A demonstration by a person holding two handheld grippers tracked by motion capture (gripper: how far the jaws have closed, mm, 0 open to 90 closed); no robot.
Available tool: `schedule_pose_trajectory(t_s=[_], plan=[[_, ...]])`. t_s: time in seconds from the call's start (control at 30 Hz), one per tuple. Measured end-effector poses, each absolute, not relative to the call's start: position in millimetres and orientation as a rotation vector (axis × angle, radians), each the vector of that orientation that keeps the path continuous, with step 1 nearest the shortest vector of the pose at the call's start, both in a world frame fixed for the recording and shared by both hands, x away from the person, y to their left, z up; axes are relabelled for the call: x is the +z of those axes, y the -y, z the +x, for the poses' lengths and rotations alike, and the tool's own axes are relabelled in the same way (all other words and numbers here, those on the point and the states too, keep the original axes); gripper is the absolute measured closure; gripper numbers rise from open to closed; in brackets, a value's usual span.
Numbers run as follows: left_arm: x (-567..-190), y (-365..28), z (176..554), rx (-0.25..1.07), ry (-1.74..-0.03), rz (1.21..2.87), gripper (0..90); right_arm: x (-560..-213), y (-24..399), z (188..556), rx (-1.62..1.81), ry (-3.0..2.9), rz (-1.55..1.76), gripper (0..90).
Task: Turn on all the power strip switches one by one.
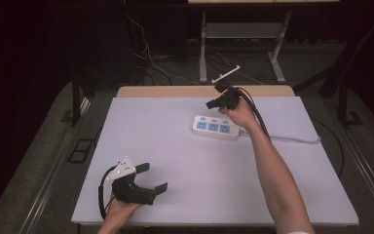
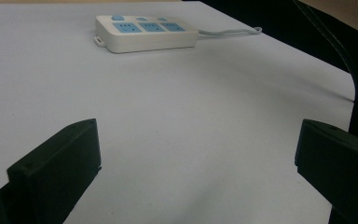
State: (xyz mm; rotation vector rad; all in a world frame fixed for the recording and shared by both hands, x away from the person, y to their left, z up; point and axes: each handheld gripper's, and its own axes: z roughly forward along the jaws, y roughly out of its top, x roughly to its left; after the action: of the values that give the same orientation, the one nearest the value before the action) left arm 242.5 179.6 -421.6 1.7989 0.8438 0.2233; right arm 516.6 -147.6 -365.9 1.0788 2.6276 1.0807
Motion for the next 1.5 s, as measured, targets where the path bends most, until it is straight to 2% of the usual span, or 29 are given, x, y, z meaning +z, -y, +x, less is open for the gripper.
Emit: schedule_pose_trajectory(t_s=[0.63, 1.5], plan=[[-421, -180, 242, 0.222, -0.843, 1.792, 0.0, -389, 123, 520, 1.053, -2.688, 1.082, 90.0], [-421, -180, 242, 0.224, -0.839, 1.796, 0.0, -412, 124, 525, 1.01, -2.716, 1.113, 90.0]])
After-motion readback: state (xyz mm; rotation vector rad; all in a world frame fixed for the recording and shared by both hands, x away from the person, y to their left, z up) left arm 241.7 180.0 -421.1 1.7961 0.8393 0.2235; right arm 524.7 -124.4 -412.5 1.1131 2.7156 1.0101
